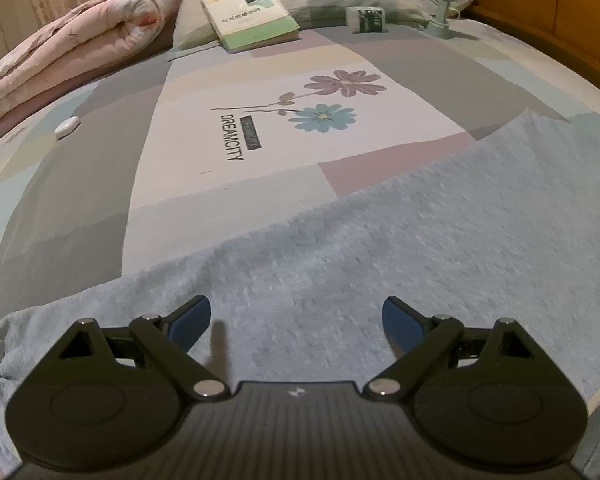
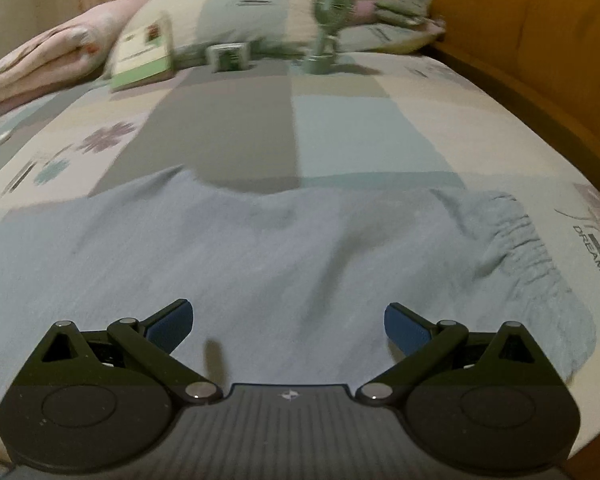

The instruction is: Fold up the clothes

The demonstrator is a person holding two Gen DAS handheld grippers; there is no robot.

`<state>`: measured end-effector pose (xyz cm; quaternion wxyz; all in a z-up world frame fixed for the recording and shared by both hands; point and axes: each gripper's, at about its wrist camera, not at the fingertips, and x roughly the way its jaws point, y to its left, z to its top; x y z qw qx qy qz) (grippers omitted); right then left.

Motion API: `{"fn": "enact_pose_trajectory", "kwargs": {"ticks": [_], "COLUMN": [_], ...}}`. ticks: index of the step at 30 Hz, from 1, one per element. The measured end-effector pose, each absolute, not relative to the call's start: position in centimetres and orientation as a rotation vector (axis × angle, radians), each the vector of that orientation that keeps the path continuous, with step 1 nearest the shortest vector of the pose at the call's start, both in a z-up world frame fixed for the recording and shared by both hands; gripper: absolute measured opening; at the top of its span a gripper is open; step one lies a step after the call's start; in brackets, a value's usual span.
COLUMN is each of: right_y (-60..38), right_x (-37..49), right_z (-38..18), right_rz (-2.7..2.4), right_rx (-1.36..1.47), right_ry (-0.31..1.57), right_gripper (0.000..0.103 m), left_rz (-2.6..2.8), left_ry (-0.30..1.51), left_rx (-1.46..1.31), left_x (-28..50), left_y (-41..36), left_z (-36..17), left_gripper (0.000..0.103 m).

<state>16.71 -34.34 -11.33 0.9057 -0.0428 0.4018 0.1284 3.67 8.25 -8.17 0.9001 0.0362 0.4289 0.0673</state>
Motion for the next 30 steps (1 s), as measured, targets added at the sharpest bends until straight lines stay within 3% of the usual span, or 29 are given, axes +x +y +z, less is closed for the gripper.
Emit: {"fn": "enact_pose_trajectory", "kwargs": {"ticks": [6, 13, 20, 30], "right_y": [-37.2, -32.1, -30.6, -27.0], "right_x": [18.0, 11.9, 8.1, 6.2], "right_z": [-12.1, -9.4, -11.8, -8.3], "right_rz": [0.187, 0.365, 0.411, 0.412], "right_rx": [-0.065, -0.191, -0.226, -0.200], "right_ry": [0.861, 0.810, 0.837, 0.775], "right_gripper": [0.103, 0.103, 0.103, 0.103], "left_rz": [0.171, 0.095, 0.036, -0.009], "left_ry": [0.901, 0.856, 0.861, 0.872], "left_rx": [0.069, 0.103, 0.139, 0.069], "left_x": [3.4, 3.4, 2.2, 0.9], "left_y": [9.1, 7.0, 5.6, 5.2], "left_z": [-8.2, -7.1, -7.6, -8.3], "left_gripper": [0.093, 0.093, 0.093, 0.093]}}
